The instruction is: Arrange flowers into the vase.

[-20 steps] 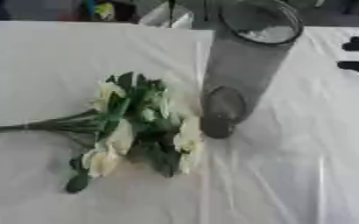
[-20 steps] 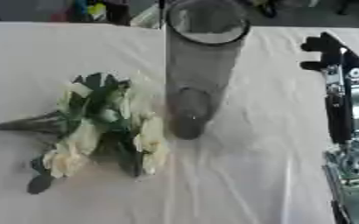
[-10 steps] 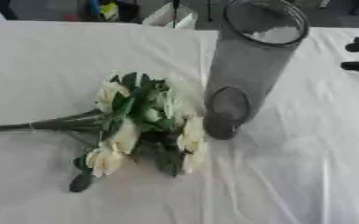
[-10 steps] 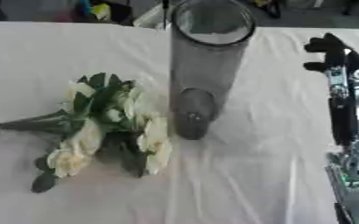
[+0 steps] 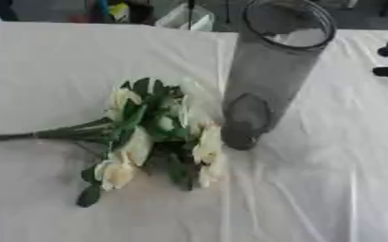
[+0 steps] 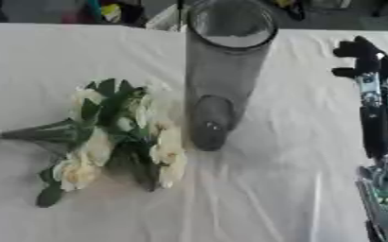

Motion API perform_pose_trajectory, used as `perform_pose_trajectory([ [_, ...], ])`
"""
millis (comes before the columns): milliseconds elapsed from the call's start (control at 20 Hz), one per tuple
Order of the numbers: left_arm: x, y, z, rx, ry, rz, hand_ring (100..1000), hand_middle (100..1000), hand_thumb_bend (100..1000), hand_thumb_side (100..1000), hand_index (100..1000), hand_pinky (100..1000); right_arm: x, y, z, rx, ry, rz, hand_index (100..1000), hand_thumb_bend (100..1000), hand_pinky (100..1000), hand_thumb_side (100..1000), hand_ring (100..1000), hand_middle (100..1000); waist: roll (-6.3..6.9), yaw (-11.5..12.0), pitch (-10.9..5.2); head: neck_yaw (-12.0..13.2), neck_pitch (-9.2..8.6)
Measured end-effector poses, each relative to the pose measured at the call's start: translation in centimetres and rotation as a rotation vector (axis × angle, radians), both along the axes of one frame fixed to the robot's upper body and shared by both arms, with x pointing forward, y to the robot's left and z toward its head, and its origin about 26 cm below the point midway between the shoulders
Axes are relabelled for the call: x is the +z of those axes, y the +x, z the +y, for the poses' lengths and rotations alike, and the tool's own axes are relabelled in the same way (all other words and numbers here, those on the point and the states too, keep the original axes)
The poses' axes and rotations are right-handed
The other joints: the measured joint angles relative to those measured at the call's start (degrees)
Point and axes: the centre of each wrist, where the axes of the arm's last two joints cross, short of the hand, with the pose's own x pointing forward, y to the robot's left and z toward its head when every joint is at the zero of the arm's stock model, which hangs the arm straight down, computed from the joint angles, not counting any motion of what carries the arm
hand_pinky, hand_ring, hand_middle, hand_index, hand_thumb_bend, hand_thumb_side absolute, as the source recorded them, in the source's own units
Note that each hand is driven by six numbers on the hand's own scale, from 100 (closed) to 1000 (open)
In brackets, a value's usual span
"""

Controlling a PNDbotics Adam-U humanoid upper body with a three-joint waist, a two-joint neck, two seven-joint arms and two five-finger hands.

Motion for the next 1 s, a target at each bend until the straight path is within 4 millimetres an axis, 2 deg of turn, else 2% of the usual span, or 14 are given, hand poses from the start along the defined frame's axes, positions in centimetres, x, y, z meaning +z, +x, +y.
perform_pose_trajectory([
  [450,2.1,-0.1,0.0,0.114,0.327,0.118,848,868,100,849,1000,740,-0.2,0.0,0.1,0.008,-0.007,0.009,789,100,701,1000,975,690,0.0,-1.0,-0.19,0.0,-0.02],
  [600,2.5,0.5,0.0,0.139,0.405,0.158,856,880,100,805,1000,756,-0.3,0.0,0.1,0.01,-0.009,0.014,789,100,701,1000,975,689,0.0,-1.2,-0.31,0.2,-0.03],
  [900,2.7,2.2,0.4,0.178,0.517,0.217,864,888,100,809,1000,768,-0.3,0.0,0.2,0.014,-0.011,0.017,788,100,701,1000,976,690,0.02,-1.6,-0.38,0.6,-0.2],
  [1000,2.6,2.7,0.6,0.184,0.54,0.237,864,890,134,790,1000,768,-0.3,0.0,0.2,0.014,-0.011,0.018,788,100,701,1000,976,689,0.02,-1.6,-0.38,0.8,-0.28],
])
